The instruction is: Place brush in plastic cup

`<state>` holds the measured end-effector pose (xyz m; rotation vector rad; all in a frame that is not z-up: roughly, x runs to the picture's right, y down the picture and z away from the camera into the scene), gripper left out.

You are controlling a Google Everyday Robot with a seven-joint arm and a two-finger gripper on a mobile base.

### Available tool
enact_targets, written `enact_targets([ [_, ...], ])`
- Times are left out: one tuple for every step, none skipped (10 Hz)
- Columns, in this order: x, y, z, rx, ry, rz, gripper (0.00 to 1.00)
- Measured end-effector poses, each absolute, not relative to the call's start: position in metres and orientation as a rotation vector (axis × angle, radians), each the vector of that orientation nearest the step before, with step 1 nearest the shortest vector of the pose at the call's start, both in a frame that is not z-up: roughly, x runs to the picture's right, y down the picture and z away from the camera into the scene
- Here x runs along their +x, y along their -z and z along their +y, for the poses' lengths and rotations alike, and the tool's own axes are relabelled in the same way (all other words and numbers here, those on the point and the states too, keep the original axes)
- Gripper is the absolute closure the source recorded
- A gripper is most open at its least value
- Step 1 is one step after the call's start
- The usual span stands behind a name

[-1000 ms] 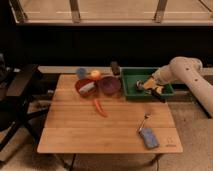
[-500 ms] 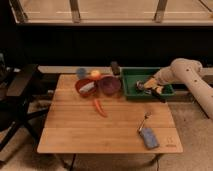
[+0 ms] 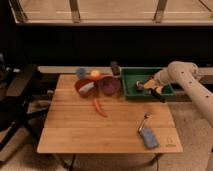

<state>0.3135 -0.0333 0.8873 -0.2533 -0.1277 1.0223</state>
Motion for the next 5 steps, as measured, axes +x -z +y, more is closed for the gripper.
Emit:
enact_targets([
  [0.314, -0.892, -0.028, -0.266, -1.032, -0.117, 0.35],
  [0.316, -0.896, -0.022, -0.278, -1.044, -0.108, 0.35],
  [0.318, -0.899, -0.019, -0.288, -1.055, -0.103, 0.35],
  [0.320, -0.906, -0.012, -0.308, -1.074, -0.097, 0.35],
  [0.321, -0.913, -0.006, -0.330, -1.097, -0.089, 0.35],
])
